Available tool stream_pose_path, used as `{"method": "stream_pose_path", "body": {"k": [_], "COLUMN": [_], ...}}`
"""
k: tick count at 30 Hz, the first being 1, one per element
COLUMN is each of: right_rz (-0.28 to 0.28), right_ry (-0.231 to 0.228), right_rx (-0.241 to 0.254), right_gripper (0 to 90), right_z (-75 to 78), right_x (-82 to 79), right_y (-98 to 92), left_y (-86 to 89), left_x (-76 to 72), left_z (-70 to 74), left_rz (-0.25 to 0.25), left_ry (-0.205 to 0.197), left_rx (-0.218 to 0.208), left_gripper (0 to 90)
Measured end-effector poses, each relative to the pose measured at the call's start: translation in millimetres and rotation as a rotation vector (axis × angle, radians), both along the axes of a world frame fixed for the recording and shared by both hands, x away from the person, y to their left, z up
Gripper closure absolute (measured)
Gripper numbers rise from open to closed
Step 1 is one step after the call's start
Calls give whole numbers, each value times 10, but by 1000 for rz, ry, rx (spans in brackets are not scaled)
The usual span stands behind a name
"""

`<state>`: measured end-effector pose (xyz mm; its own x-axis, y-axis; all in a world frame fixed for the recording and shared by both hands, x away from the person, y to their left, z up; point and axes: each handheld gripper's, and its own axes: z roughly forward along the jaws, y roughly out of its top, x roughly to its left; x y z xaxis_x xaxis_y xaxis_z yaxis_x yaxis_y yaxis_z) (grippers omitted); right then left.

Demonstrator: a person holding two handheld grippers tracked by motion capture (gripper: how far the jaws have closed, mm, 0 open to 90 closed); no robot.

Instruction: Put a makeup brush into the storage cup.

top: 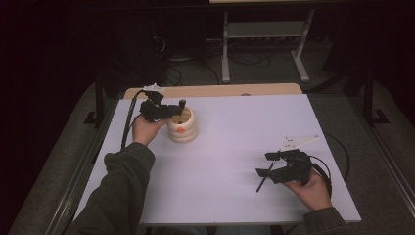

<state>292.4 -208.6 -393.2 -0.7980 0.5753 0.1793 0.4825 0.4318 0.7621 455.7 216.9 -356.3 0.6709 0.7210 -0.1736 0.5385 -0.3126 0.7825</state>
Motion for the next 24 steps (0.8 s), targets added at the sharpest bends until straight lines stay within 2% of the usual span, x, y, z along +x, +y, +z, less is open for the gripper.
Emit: {"method": "stream_pose_path", "body": {"k": [5, 13, 15, 19, 24], "right_rz": [-9, -36, -39, -50, -57], "right_ry": [-2, 1, -12, -15, -22], "right_rx": [0, -4, -6, -5, -27], "right_gripper": [275, 275, 275, 275, 276], "right_z": [2, 8, 9, 3, 2], "right_x": [2, 2, 7, 5, -1], "right_y": [-17, -72, -96, -129, -152], "left_y": [21, 11, 7, -14, -44], "left_x": [-68, -187, -215, -285, -364], "left_z": [18, 108, 128, 147, 154], "left_rz": [-22, -69, -82, -109, -123], "left_ry": [-5, -25, -31, -47, -48], "left_rx": [22, 24, 19, 37, 38], "left_gripper": [685, 645, 642, 640, 608]}}
